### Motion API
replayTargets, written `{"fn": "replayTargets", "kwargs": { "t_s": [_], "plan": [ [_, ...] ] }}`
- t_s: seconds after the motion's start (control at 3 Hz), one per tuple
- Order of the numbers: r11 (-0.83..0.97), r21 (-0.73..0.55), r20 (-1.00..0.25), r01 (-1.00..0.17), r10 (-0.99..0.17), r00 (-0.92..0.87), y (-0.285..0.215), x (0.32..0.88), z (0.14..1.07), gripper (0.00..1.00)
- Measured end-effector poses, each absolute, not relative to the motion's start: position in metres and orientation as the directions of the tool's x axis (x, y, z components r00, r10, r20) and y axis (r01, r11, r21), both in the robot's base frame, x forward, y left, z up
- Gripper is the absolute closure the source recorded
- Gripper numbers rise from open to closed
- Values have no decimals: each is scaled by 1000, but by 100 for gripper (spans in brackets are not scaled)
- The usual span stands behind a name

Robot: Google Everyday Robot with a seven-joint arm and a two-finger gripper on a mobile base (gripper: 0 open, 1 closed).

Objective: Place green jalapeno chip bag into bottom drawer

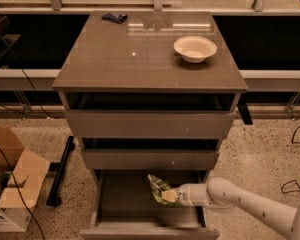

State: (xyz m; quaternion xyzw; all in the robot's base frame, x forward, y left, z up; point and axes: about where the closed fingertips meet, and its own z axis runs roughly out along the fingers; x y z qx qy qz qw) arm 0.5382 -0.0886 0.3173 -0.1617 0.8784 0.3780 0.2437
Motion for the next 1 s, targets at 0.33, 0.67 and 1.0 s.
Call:
{"fn": "replayTargets", "kwargs": {
  "t_s": [0.33, 0.67, 1.0],
  "plan": [
    [702, 587, -496, -403, -81, -864, -82, 543, 267, 100],
    [731, 607, -409, -312, -49, -911, -70, 535, 212, 84],
    [726, 612, -404, -313, -54, -913, -65, 532, 209, 53]
  ]
}}
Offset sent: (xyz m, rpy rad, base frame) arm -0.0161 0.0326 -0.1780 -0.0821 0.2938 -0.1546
